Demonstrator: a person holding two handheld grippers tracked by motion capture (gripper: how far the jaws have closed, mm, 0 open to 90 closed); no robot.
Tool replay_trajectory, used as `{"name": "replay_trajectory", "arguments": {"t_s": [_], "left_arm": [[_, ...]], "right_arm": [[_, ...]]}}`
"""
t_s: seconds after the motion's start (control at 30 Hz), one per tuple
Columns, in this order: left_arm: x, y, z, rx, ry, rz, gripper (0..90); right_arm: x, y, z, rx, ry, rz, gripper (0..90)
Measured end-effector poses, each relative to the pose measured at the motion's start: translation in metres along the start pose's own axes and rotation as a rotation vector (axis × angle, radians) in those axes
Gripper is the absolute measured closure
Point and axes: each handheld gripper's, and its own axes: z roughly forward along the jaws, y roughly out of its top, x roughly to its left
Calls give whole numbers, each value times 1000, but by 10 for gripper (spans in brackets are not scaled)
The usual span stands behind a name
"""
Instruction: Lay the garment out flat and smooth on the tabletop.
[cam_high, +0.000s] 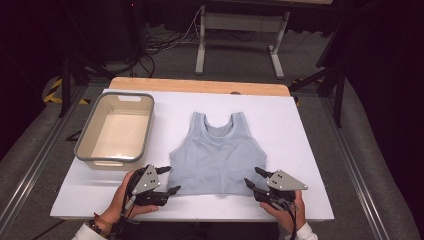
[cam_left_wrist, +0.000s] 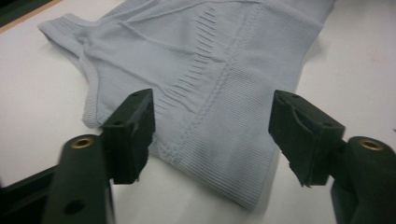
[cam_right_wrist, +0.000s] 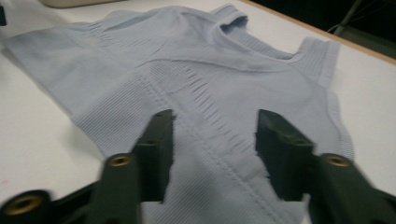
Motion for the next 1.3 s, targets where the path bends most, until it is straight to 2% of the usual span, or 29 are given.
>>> {"name": "replay_trajectory", "arguments": {"t_s": [0.03, 0.1, 0.23, 0.3, 0.33, 0.4, 0.43, 0.5, 0.53, 0.57, 0.6, 0.67, 0.73, 0.77, 0.83, 0.93, 1.0, 1.03, 1.1, 1.17, 1.3], "left_arm": [[1, 0, 1, -2, -15, 3, 419], [2, 1, 4, 14, -33, 12, 541], [5, 0, 13, 72, -52, 11, 730], [6, -2, 16, 100, -89, 12, 802], [4, -3, 18, 117, -85, 26, 816], [3, -4, 21, 147, -104, 40, 837], [2, -4, 22, 162, -99, 43, 840], [3, -3, 23, 169, -107, 35, 846], [3, -3, 23, 174, -110, 38, 853], [3, -2, 23, 180, -107, 52, 854], [3, -2, 23, 180, -107, 52, 855], [1, -2, 23, 181, -103, 54, 855], [0, -1, 23, 183, -96, 65, 858], [0, -1, 23, 188, -95, 75, 858], [0, -2, 23, 187, -94, 71, 858], [0, -2, 23, 187, -96, 61, 858], [0, -2, 23, 186, -91, 67, 858], [-1, -2, 23, 184, -88, 70, 858], [-2, -2, 23, 184, -85, 63, 858], [-2, -2, 23, 186, -85, 78, 858], [-1, -2, 23, 184, -87, 79, 858]], "right_arm": [[0, 0, 1, 4, 14, -1, 589], [1, -1, 5, 51, 42, -8, 726], [0, -3, 11, 108, 74, -13, 846], [-1, -5, 14, 149, 73, -18, 869], [-2, -6, 15, 164, 75, -18, 875], [-5, -8, 16, 187, 68, -14, 878], [-6, -9, 17, 195, 65, -8, 877], [-10, -10, 19, 198, 47, 0, 878], [-13, -10, 20, 193, 41, 6, 878], [-17, -5, 22, 162, 12, 24, 882], [-17, -5, 22, 162, 12, 24, 882], [-21, 5, 23, 128, -24, 9, 888], [-29, 12, 29, 119, -58, 17, 891], [-31, 12, 32, 126, -64, 21, 892], [-41, 7, 41, 176, -114, 20, 893], [-54, -2, 45, 211, -152, 59, 893], [-60, -8, 45, 229, -187, 61, 894], [-63, -9, 43, 216, -179, 89, 894], [-63, -9, 43, 223, -194, 73, 894], [-62, -8, 43, 231, -199, 63, 894], [-64, -8, 43, 238, -208, 72, 894]]}}
